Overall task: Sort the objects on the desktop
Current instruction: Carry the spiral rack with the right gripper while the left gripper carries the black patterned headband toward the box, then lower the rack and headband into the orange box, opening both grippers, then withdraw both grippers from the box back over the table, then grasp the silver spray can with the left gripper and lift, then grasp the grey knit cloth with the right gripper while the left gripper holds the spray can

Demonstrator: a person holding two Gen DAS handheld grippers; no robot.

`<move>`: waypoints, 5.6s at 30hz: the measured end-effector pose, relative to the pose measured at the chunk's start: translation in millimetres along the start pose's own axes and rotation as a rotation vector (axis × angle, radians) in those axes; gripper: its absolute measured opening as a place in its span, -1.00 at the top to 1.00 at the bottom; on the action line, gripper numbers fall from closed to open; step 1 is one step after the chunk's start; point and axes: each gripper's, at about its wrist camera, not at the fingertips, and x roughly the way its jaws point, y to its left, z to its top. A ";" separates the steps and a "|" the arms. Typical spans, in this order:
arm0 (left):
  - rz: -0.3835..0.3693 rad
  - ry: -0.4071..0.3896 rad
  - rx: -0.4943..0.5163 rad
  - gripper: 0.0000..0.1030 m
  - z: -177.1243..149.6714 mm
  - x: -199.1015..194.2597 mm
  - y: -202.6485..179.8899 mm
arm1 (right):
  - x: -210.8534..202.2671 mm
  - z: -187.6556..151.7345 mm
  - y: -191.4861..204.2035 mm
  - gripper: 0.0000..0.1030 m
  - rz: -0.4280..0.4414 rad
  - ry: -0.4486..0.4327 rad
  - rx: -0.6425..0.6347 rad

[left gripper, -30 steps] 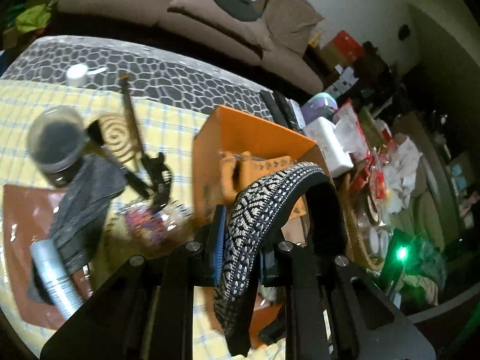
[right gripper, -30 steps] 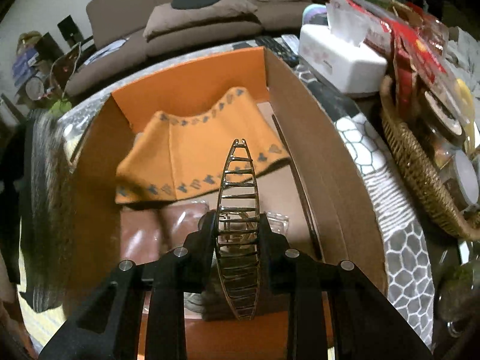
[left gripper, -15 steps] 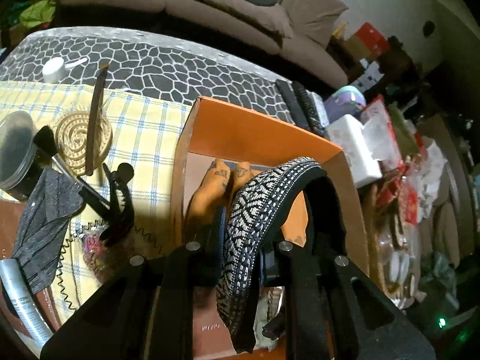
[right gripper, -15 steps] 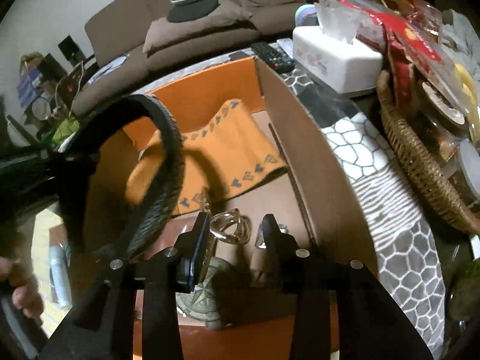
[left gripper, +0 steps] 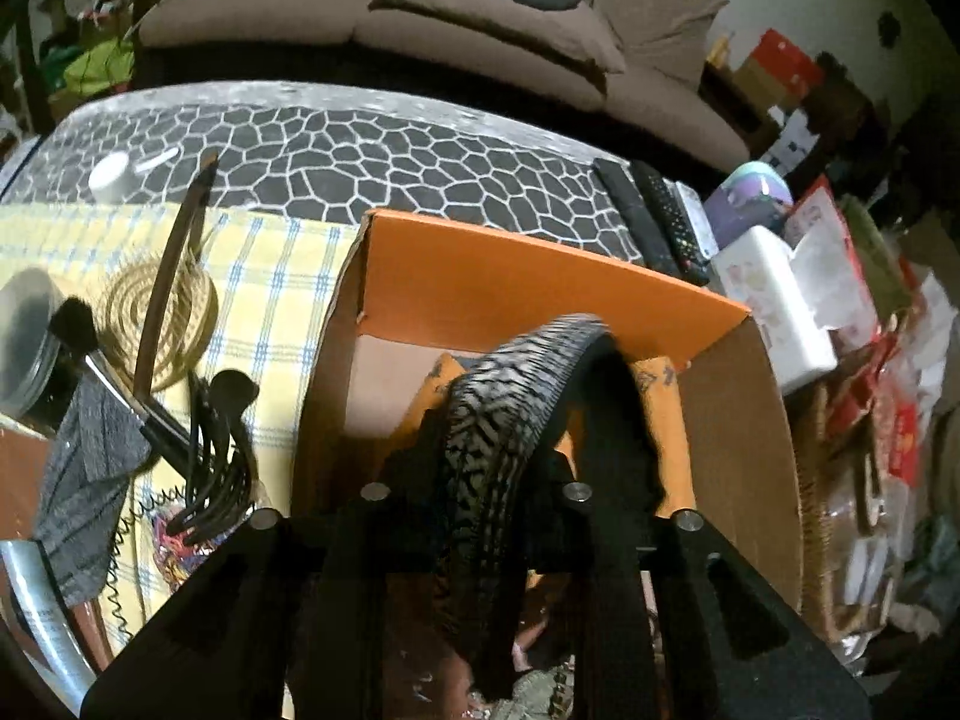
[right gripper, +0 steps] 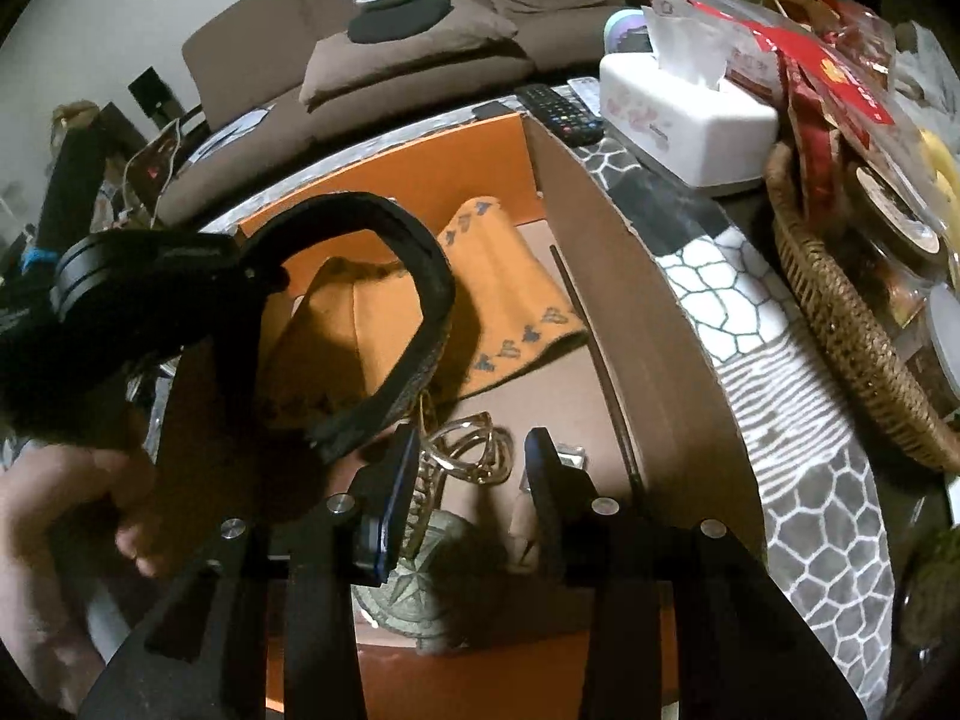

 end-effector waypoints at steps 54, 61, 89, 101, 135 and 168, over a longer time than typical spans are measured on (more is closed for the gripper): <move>0.075 -0.073 0.083 -0.99 -86.0 -148.0 170.0 | -9.7 -7.1 121.9 -0.72 0.032 -0.014 -0.194; 0.122 -0.068 0.036 -0.99 -92.8 -151.7 220.2 | -2.7 -17.0 163.9 -0.72 0.053 -0.005 -0.270; 0.085 0.106 0.059 -0.17 -113.3 -80.9 229.6 | 23.7 -26.2 218.1 -0.71 0.137 0.019 -0.267; 0.172 0.041 0.174 0.23 -125.0 -75.1 206.9 | 23.9 -29.0 218.6 -0.63 0.122 0.013 -0.285; -0.312 -0.020 -0.261 0.34 -76.4 -158.4 317.7 | 112.6 -85.3 265.9 0.67 0.009 0.245 -0.537; -0.505 -0.012 -0.378 0.34 -77.1 -170.8 335.9 | 43.9 -85.8 316.1 -0.32 0.316 0.061 -0.664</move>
